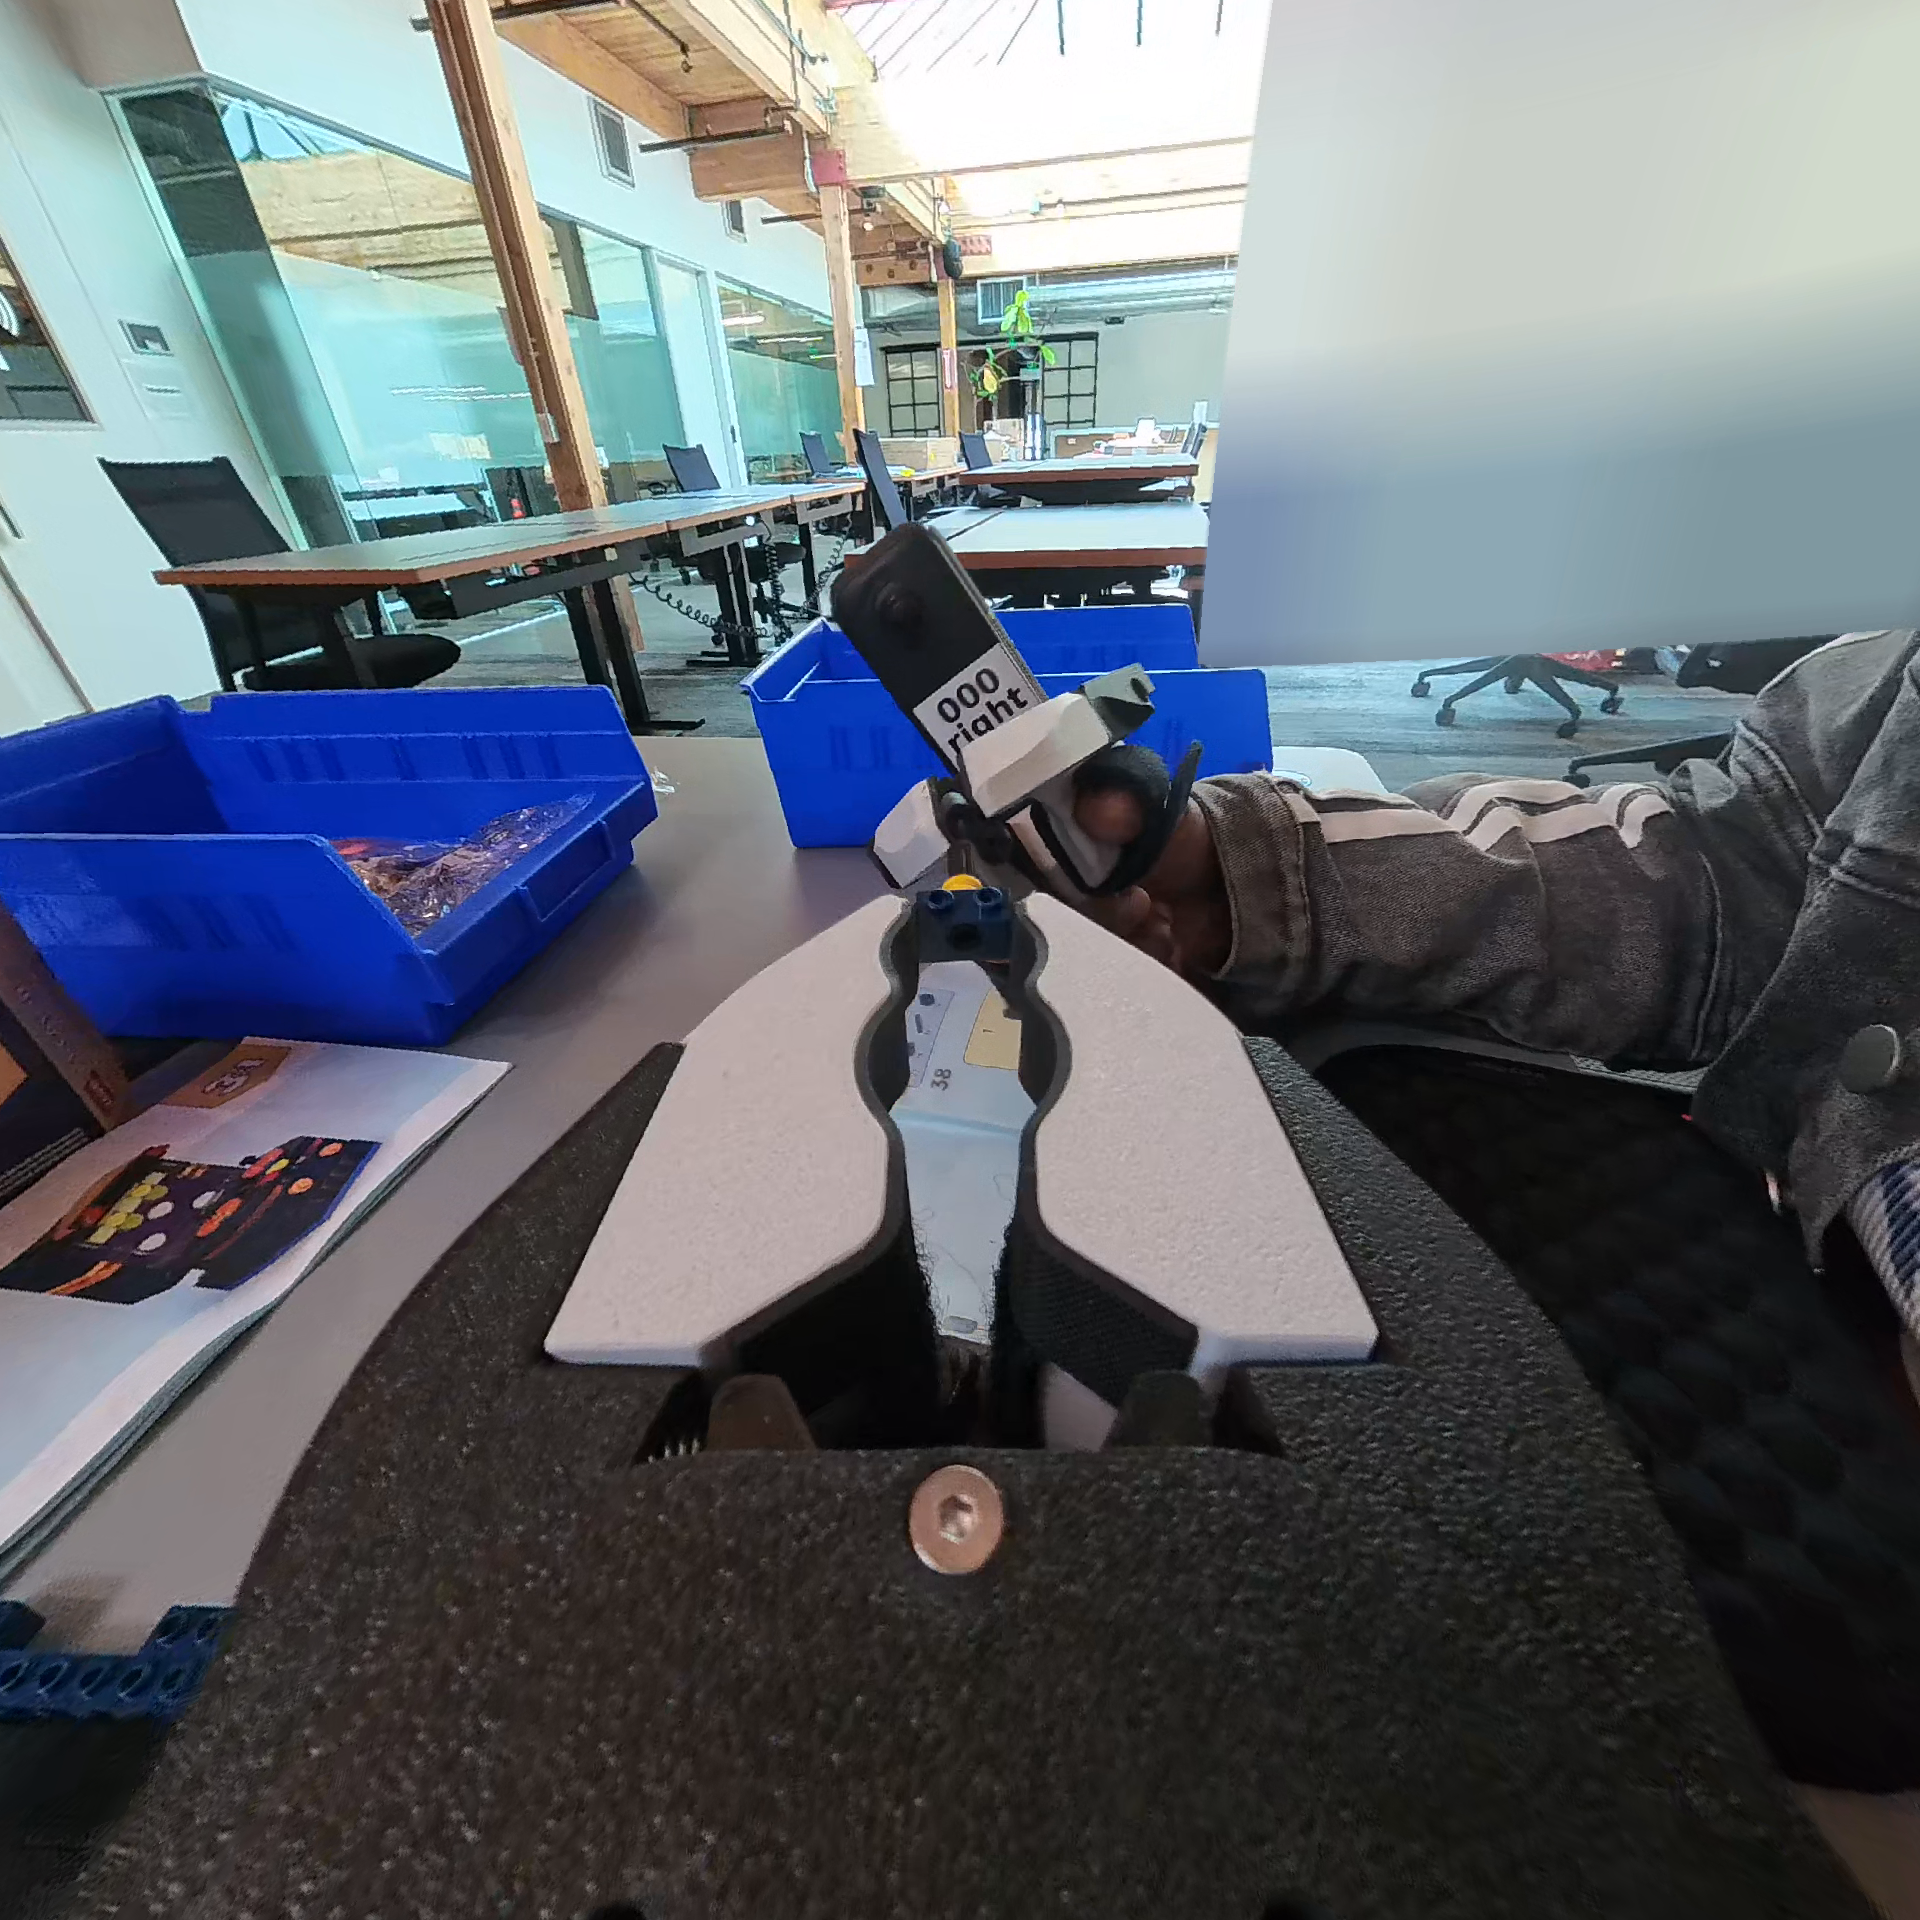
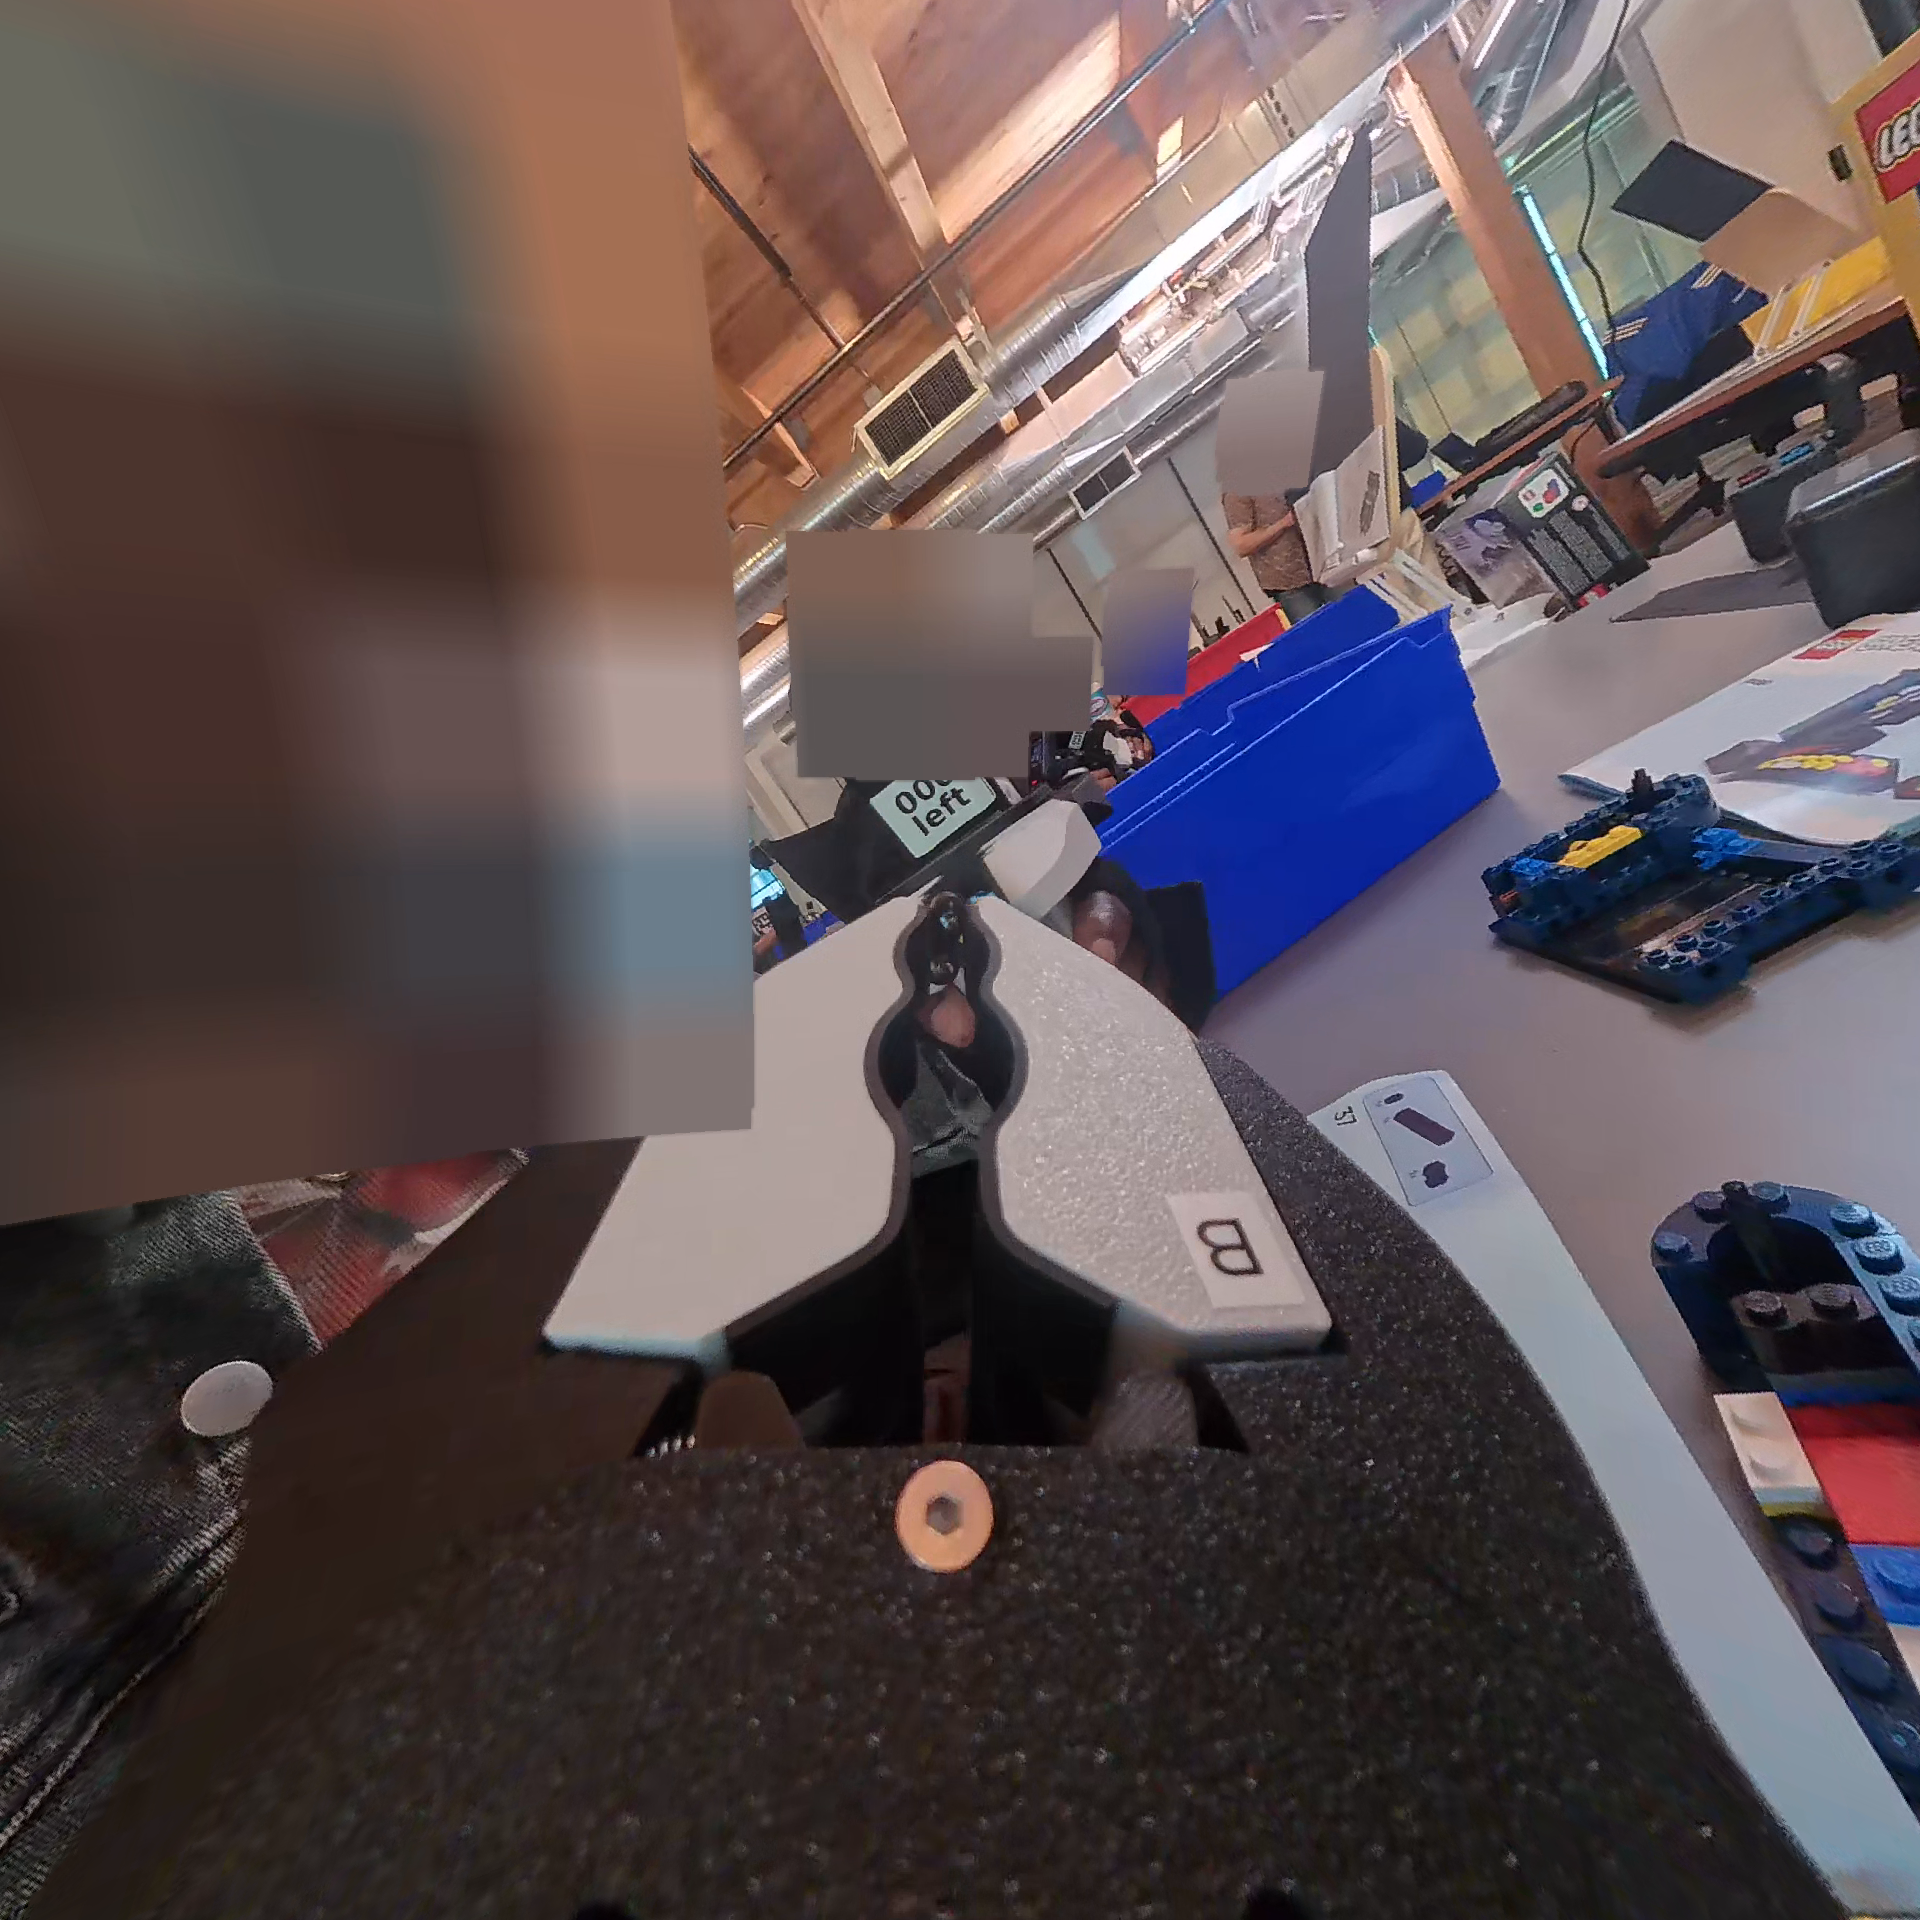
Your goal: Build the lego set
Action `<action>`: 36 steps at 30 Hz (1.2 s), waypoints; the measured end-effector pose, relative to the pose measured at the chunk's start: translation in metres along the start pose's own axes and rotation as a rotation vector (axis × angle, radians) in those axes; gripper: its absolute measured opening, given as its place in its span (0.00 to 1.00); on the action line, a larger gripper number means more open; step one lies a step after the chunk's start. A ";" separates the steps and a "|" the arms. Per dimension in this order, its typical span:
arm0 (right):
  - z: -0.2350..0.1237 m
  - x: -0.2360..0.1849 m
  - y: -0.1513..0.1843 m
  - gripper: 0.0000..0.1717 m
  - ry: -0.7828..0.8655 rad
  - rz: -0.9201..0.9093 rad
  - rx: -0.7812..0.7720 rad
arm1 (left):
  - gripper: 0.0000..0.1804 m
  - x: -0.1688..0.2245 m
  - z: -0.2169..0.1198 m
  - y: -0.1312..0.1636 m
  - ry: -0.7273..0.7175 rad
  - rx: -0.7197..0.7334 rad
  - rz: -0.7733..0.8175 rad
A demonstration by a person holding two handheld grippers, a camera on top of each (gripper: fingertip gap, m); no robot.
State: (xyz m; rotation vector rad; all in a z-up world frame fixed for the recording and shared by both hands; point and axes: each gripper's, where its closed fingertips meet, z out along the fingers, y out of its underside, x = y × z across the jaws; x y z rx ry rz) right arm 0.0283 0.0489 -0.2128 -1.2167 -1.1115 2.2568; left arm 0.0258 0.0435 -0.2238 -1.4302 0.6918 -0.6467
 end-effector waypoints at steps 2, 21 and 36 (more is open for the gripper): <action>0.000 0.001 0.001 0.03 0.009 -0.005 -0.006 | 0.09 0.000 0.000 0.000 0.002 0.003 -0.013; -0.002 0.001 0.010 0.03 0.140 -0.376 -0.173 | 0.09 0.006 0.003 0.006 0.058 -0.027 -0.051; 0.000 -0.002 0.016 0.04 0.122 -0.421 -0.201 | 0.09 0.011 0.003 0.008 0.092 -0.032 -0.020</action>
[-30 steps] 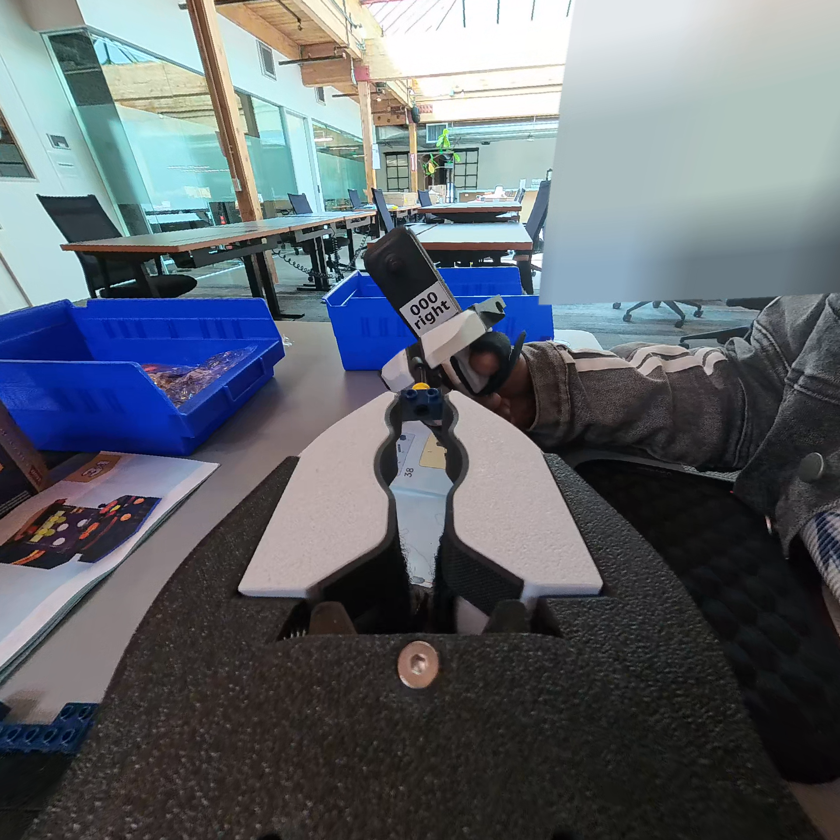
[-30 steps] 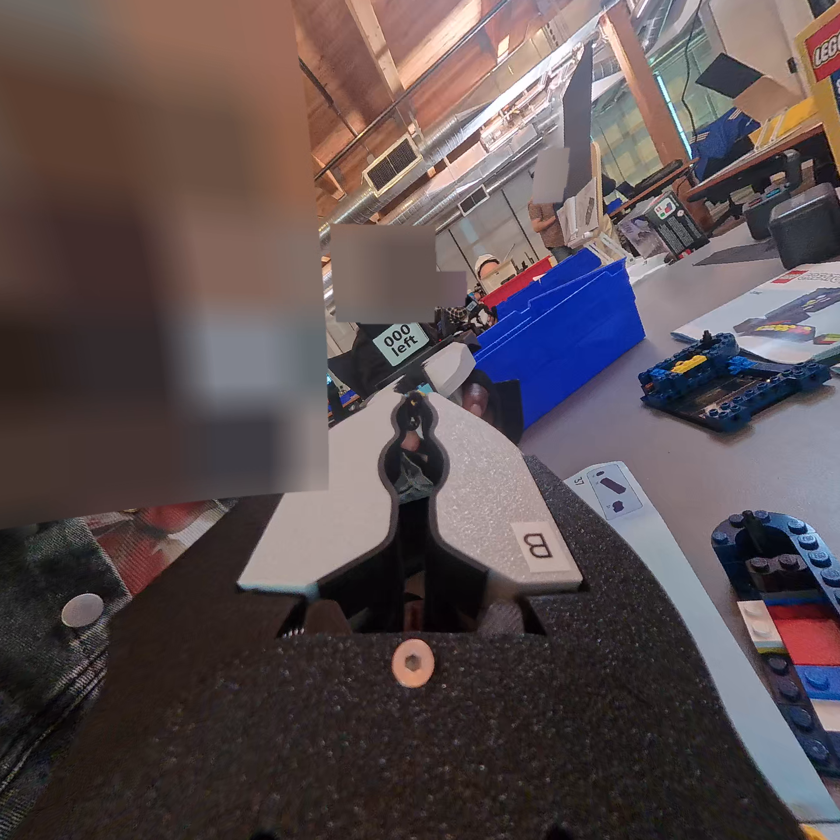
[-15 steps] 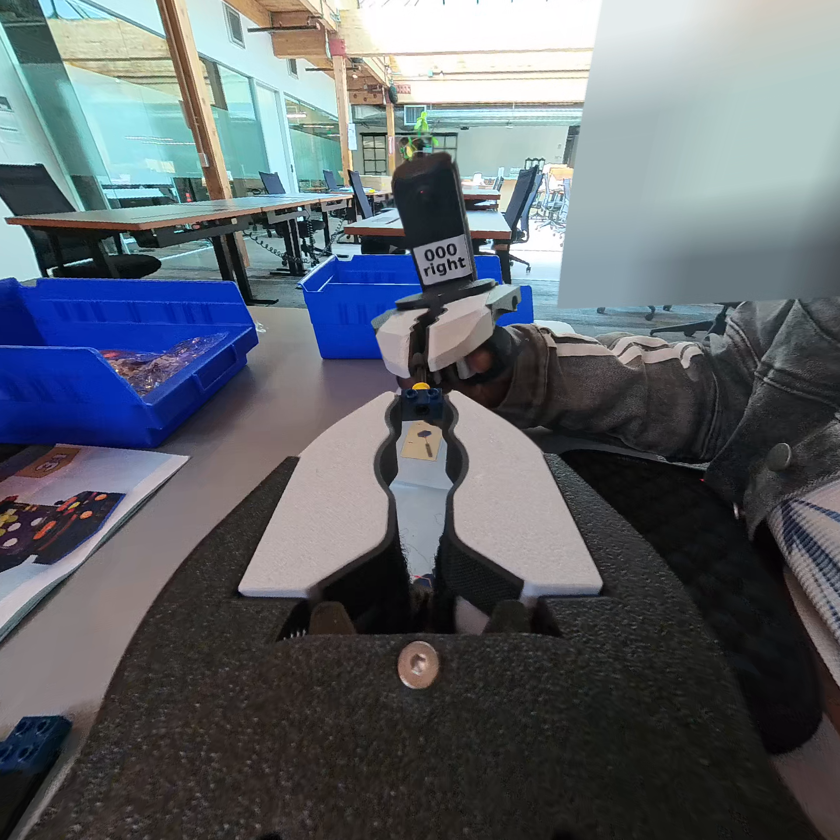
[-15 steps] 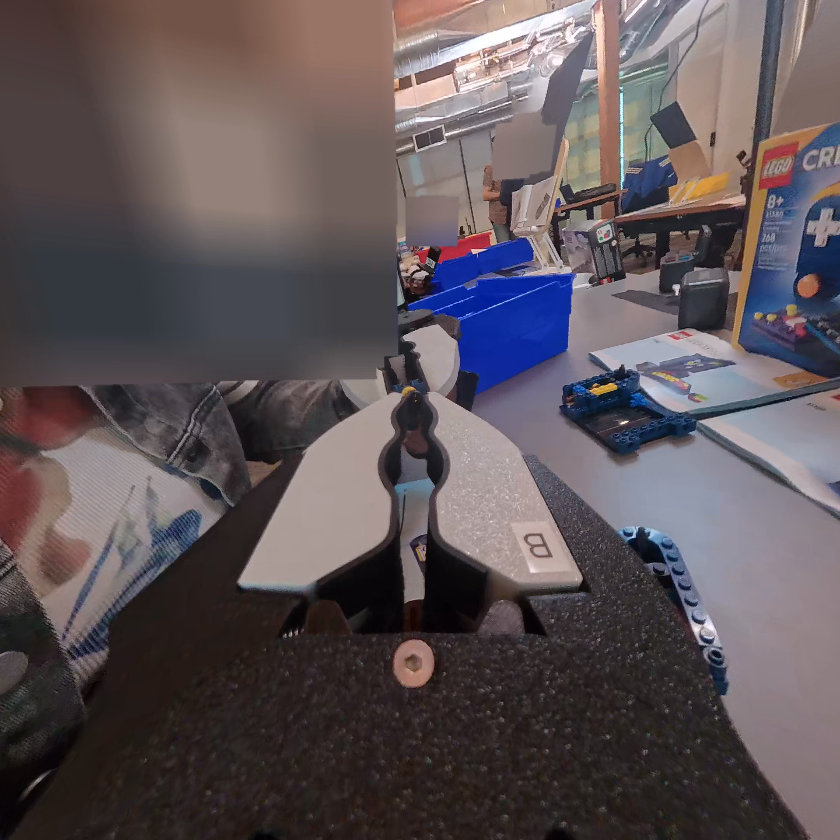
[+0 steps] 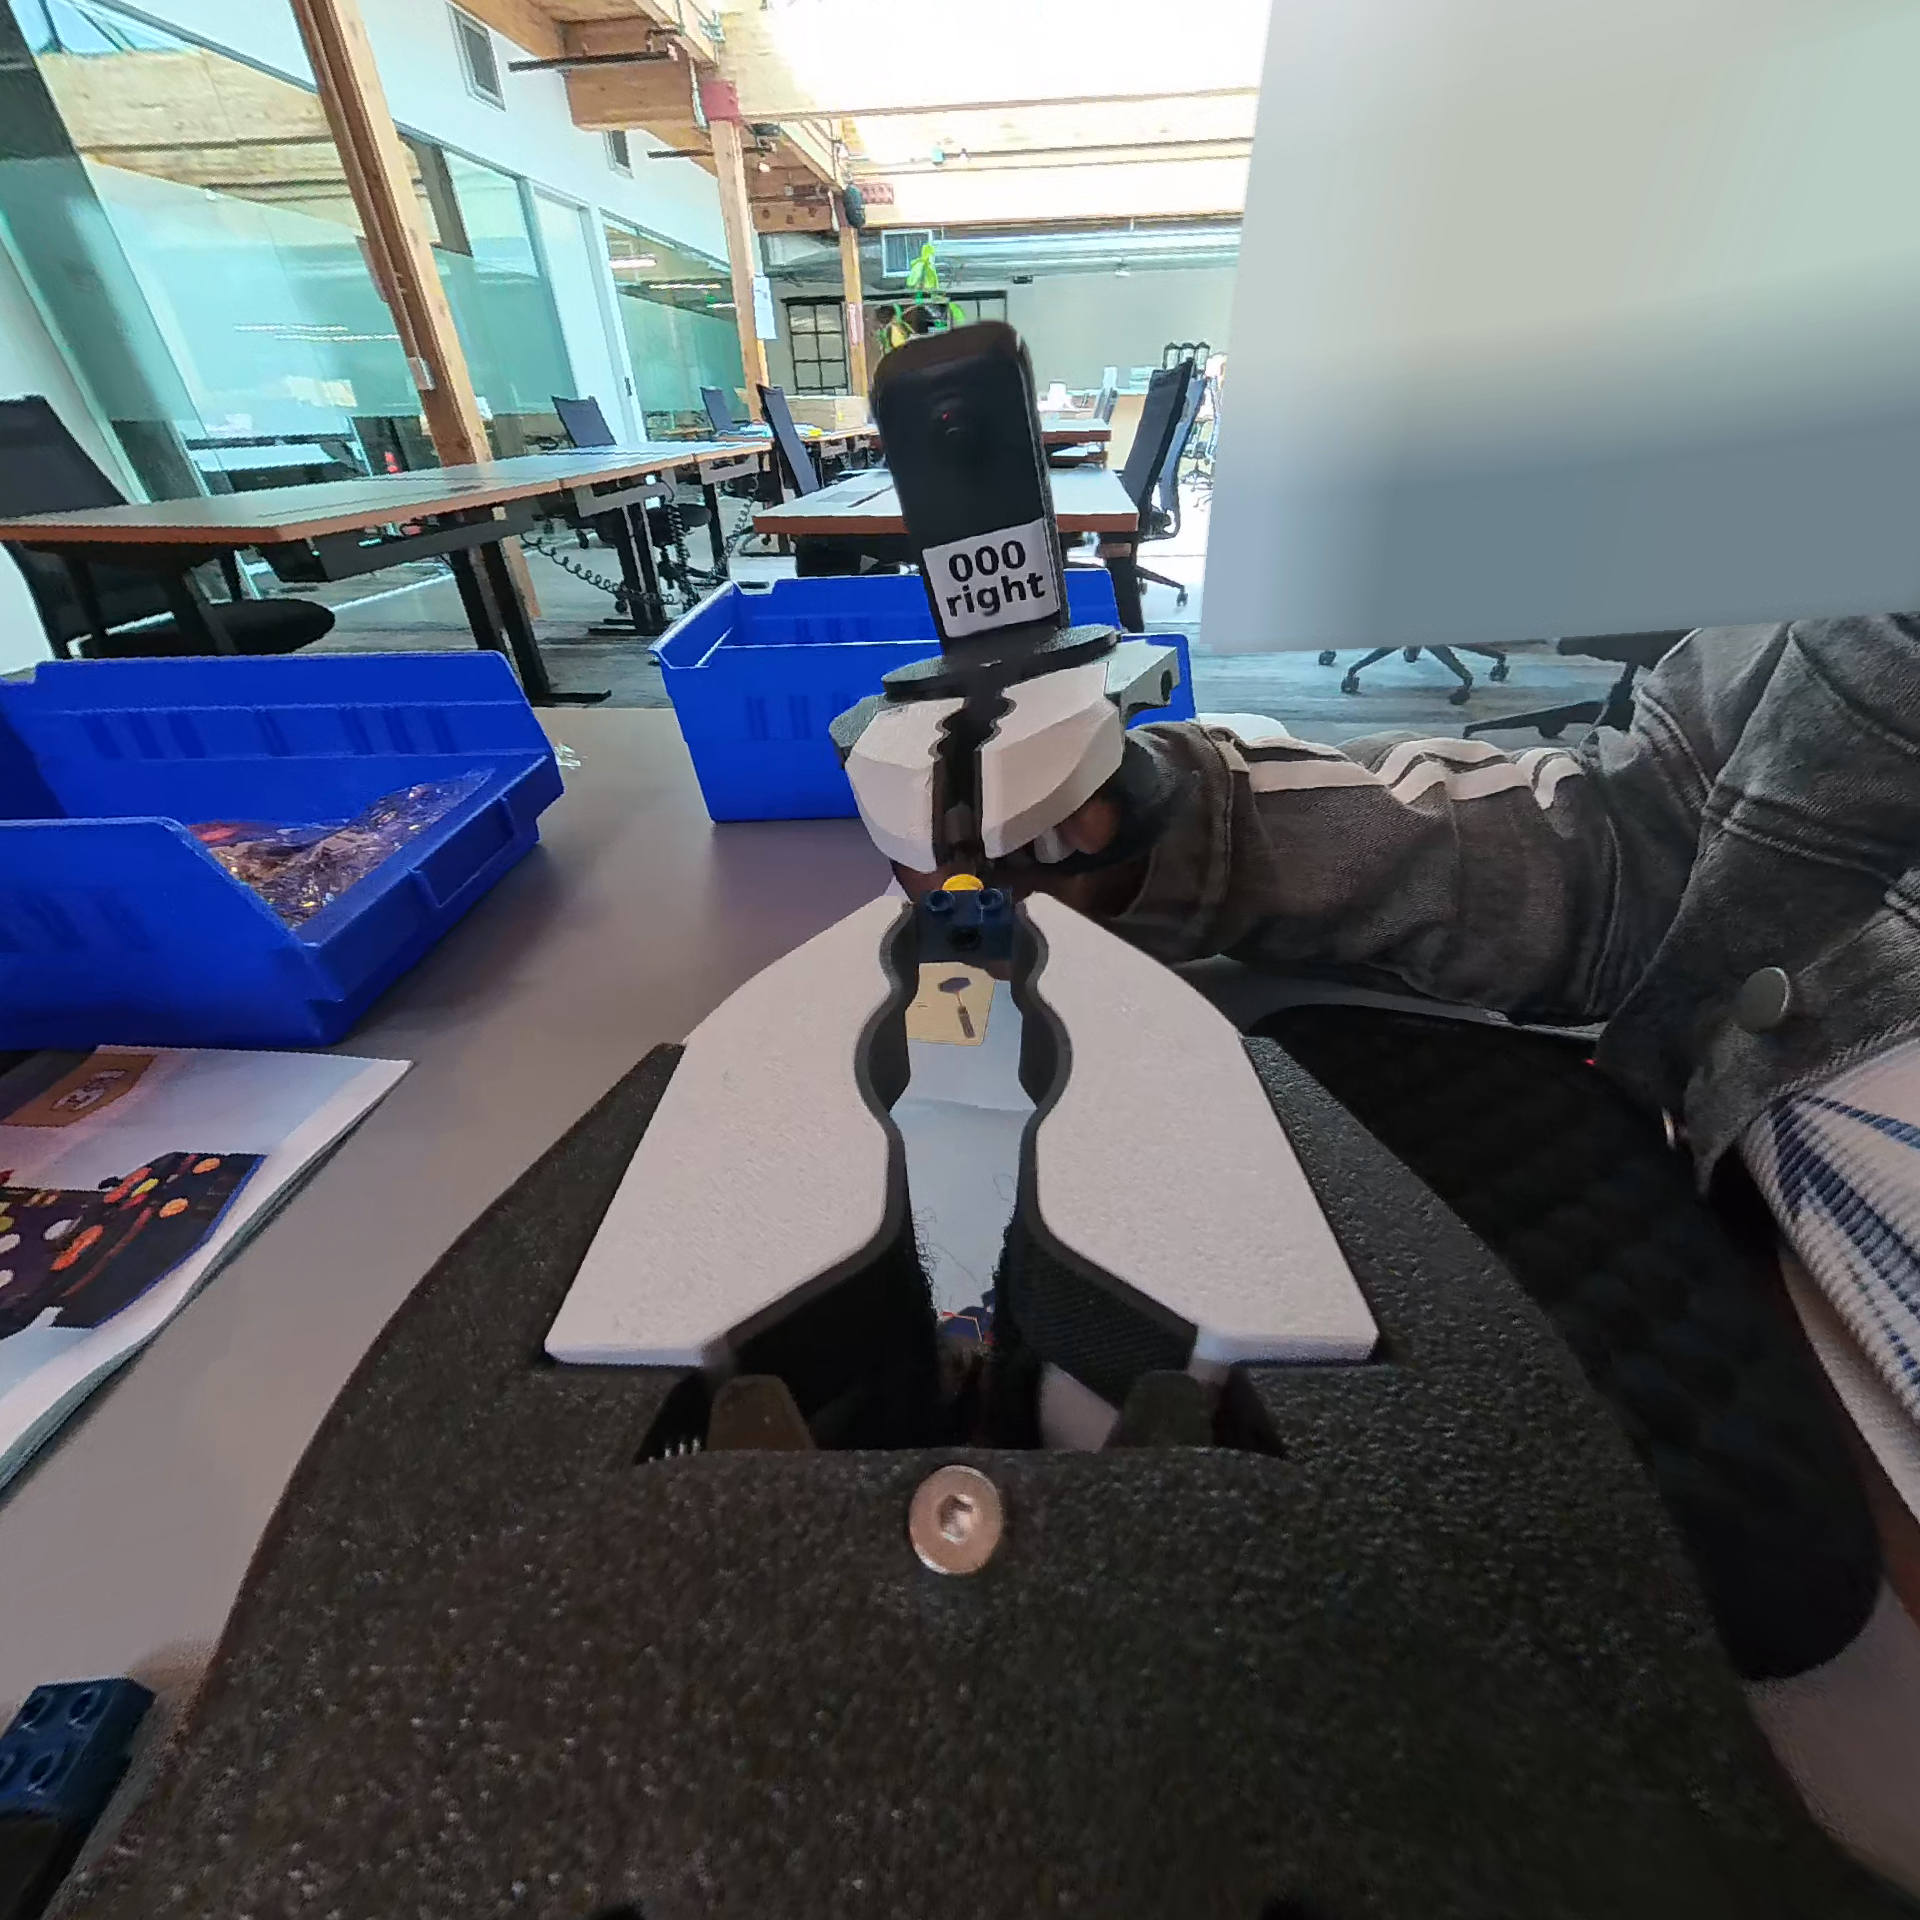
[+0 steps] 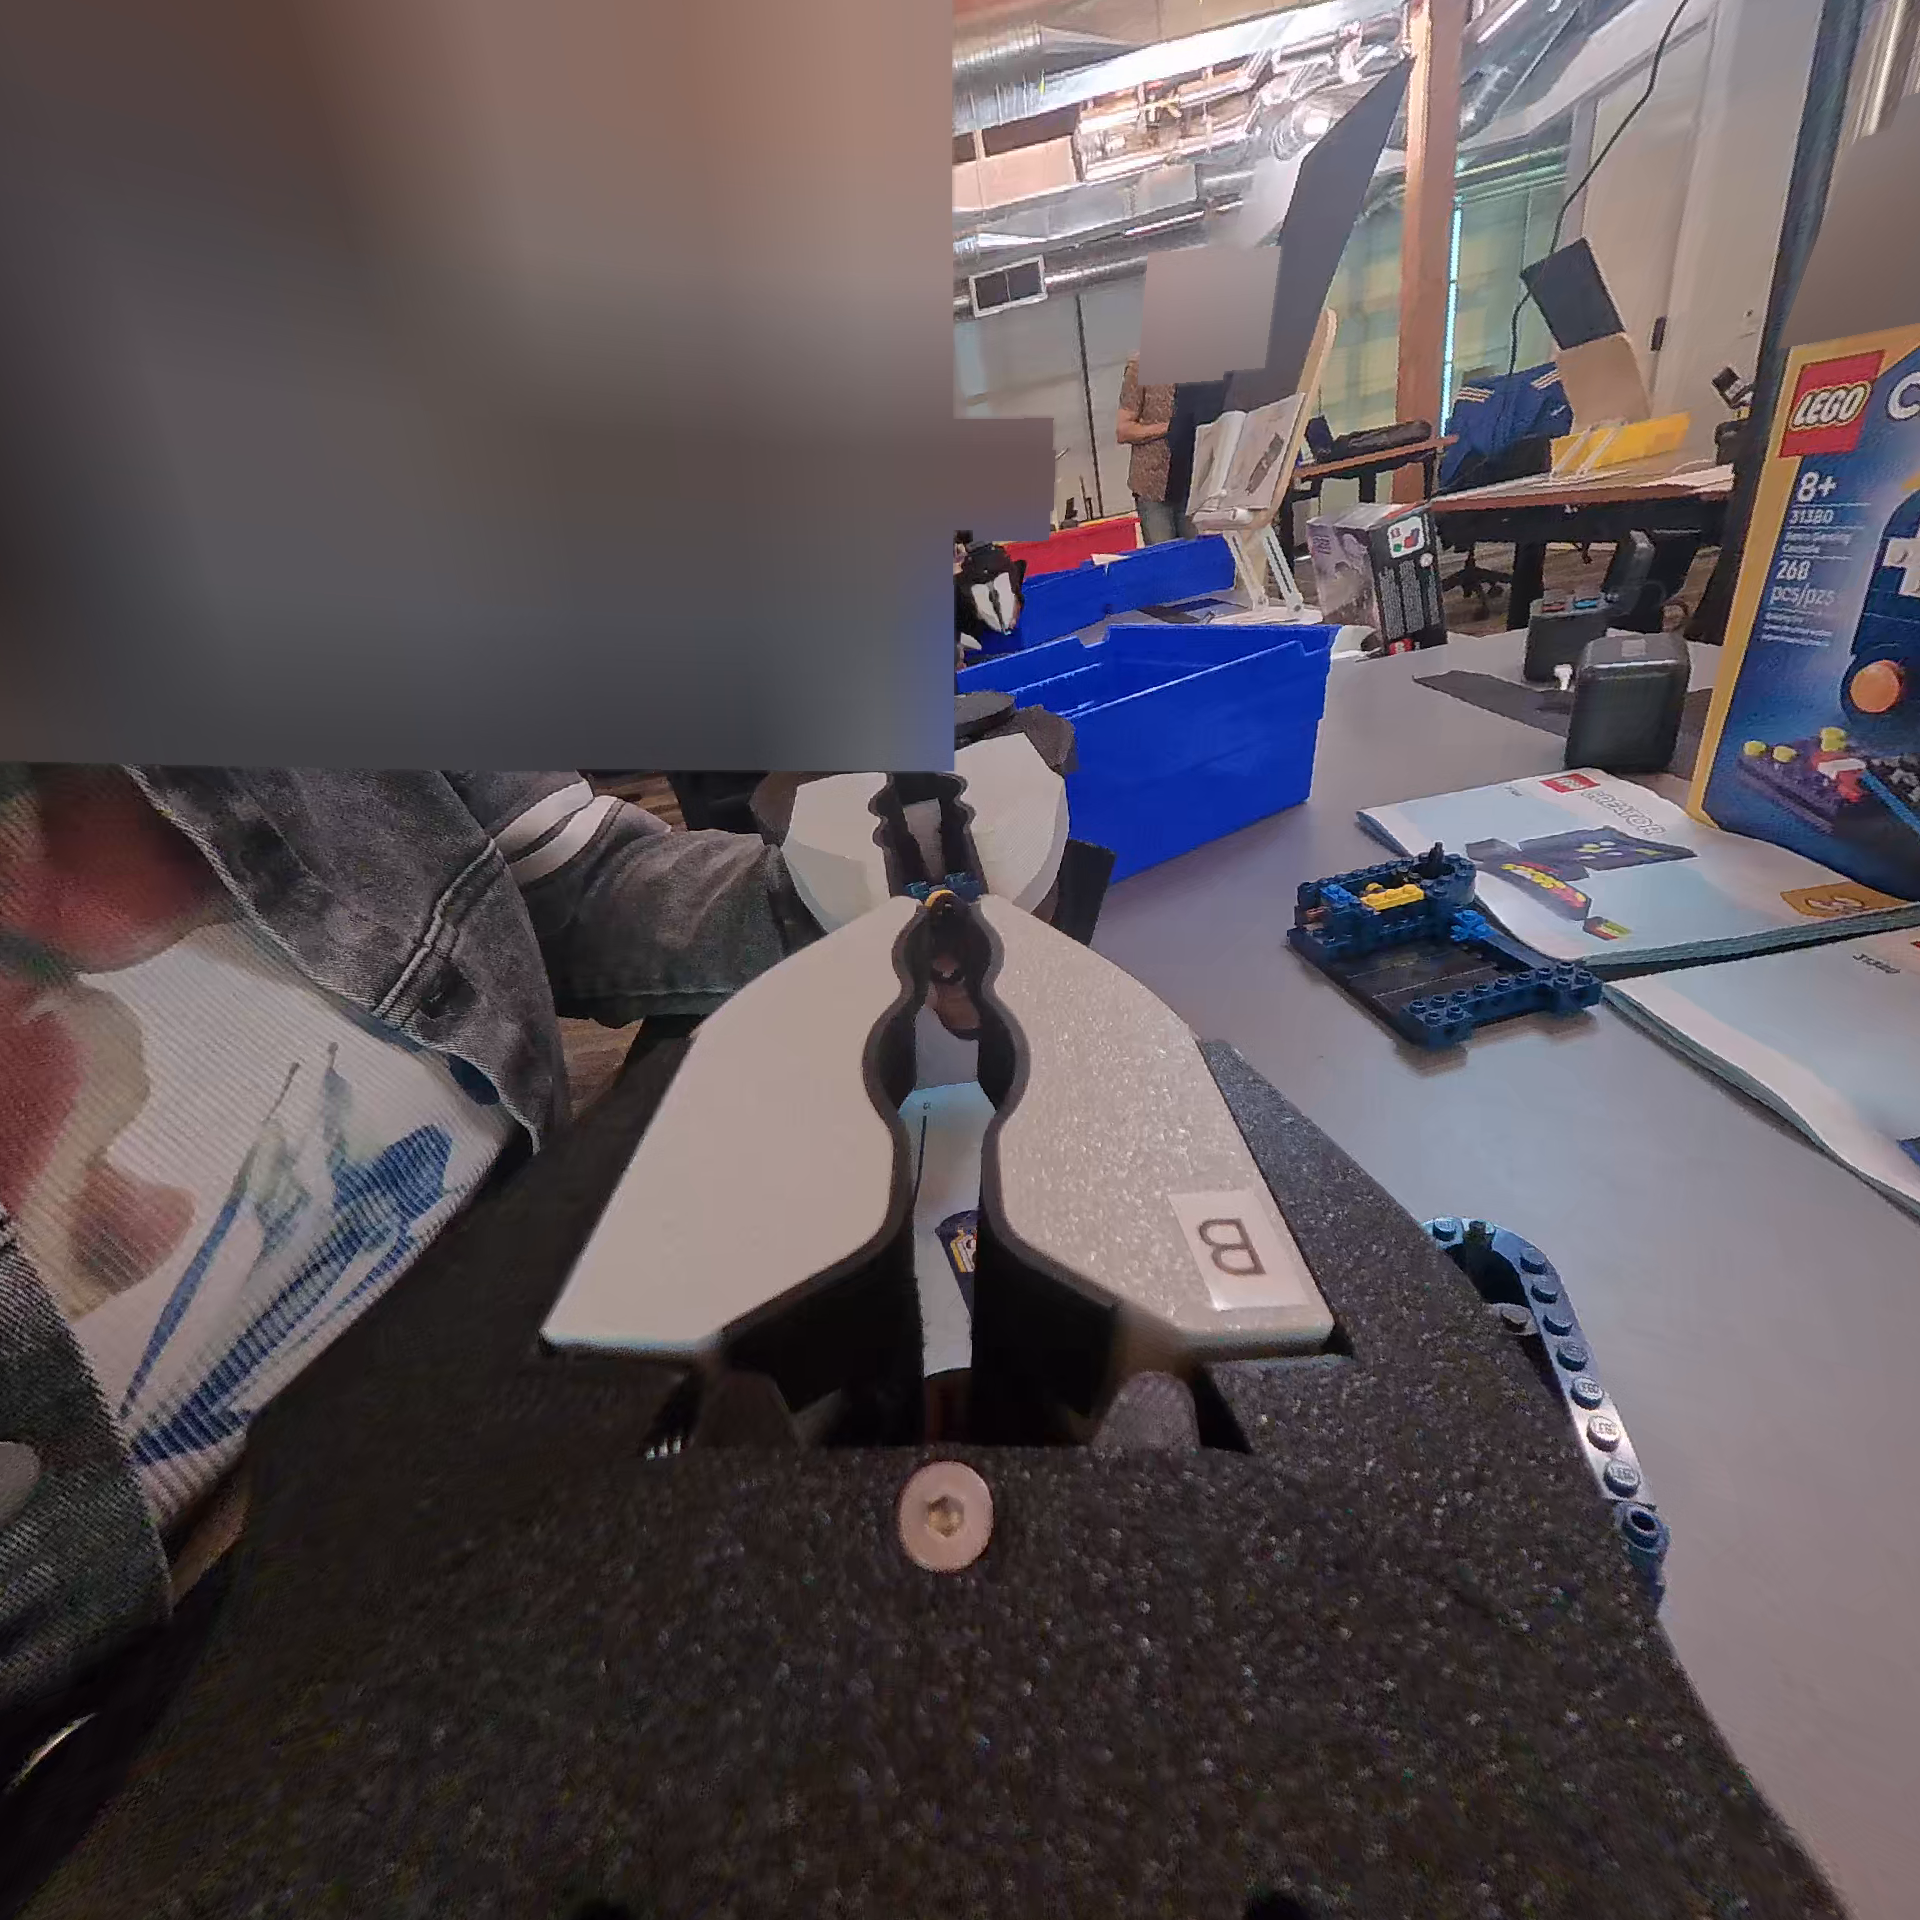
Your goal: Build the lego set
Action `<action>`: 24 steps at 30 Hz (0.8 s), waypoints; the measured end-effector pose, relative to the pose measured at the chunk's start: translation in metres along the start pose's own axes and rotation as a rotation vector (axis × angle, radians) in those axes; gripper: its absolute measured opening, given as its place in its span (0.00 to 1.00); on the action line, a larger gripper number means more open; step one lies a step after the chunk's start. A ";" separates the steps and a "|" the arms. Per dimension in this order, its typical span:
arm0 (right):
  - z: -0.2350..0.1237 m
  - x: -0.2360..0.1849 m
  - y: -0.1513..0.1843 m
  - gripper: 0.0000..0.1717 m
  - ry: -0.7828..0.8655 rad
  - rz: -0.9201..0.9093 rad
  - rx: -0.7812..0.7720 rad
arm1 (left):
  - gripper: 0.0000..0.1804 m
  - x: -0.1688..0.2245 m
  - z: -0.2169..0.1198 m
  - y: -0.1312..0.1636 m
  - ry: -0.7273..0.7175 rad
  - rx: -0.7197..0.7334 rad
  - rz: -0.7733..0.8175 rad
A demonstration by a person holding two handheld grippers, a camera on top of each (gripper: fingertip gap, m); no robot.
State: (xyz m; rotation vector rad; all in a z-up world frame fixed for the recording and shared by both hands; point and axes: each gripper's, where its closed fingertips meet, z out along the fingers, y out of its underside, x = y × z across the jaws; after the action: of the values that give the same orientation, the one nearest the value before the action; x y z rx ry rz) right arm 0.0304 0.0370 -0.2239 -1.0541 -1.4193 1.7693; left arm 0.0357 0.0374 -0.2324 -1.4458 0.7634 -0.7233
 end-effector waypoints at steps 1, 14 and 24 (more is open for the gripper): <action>0.001 0.000 0.000 0.04 -0.002 0.008 0.009 | 0.09 0.000 0.000 -0.001 -0.003 0.006 0.002; 0.007 0.002 -0.006 0.04 -0.010 0.114 0.109 | 0.09 -0.006 -0.003 -0.006 -0.082 0.037 0.097; 0.000 0.005 0.032 0.03 0.039 0.094 -0.225 | 0.09 -0.002 -0.001 0.029 -0.042 -0.235 0.239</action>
State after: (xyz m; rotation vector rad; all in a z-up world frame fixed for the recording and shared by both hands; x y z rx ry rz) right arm 0.0281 0.0340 -0.2565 -1.2838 -1.5961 1.6712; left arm 0.0328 0.0389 -0.2614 -1.5412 0.9938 -0.4293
